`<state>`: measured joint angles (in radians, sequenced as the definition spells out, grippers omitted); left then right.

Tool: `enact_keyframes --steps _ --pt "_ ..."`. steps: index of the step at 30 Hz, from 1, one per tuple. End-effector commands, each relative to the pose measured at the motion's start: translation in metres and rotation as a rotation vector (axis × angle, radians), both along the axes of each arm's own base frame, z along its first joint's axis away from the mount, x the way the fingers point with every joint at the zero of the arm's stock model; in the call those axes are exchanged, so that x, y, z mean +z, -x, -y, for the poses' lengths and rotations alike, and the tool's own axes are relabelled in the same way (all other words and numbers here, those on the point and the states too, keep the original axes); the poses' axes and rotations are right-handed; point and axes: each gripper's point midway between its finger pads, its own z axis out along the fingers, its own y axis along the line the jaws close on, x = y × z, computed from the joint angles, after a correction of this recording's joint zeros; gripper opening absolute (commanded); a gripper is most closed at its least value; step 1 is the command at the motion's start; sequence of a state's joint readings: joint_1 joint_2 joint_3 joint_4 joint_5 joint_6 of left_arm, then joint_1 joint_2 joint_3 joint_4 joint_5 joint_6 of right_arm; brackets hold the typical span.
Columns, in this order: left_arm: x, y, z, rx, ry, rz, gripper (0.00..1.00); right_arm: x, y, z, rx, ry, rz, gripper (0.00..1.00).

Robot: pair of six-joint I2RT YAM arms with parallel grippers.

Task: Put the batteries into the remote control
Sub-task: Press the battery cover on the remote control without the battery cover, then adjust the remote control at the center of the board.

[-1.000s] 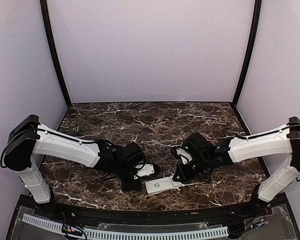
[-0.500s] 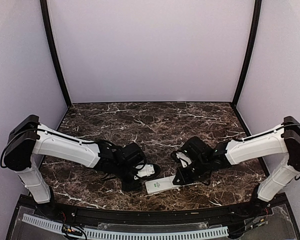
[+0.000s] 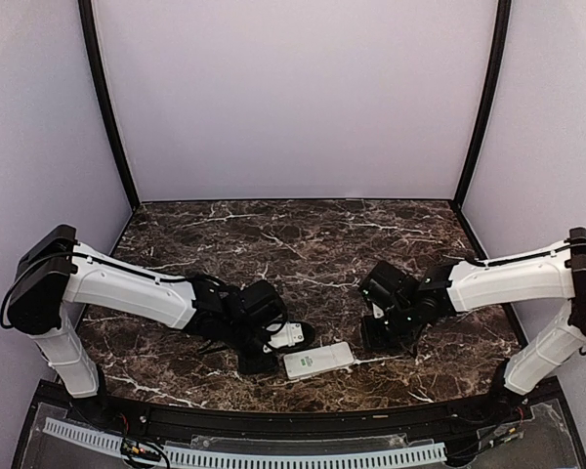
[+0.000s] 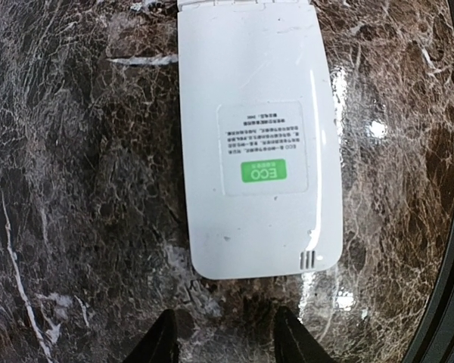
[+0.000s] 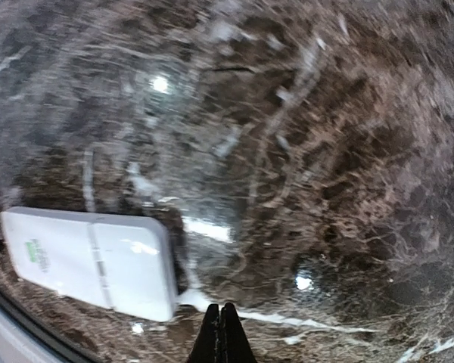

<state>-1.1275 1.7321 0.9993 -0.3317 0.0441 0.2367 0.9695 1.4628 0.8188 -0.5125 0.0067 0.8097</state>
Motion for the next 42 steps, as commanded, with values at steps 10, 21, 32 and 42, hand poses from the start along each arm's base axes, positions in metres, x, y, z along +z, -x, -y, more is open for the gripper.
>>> enact_keyframes --steps 10,21,32,42 --pt "0.0 0.005 0.003 -0.023 -0.009 -0.01 0.28 -0.045 0.004 0.028 -0.063 0.268 -0.058 0.0" --pt "-0.006 0.009 0.004 -0.024 -0.021 -0.042 0.0 -0.046 0.005 0.019 -0.05 0.236 -0.063 0.0" --pt "-0.008 0.01 0.004 -0.026 -0.025 -0.056 0.0 -0.046 0.01 -0.003 -0.016 0.188 -0.069 0.0" --pt "-0.009 0.012 0.007 -0.03 -0.022 -0.073 0.0 -0.061 0.034 -0.069 0.105 0.171 -0.109 0.0"
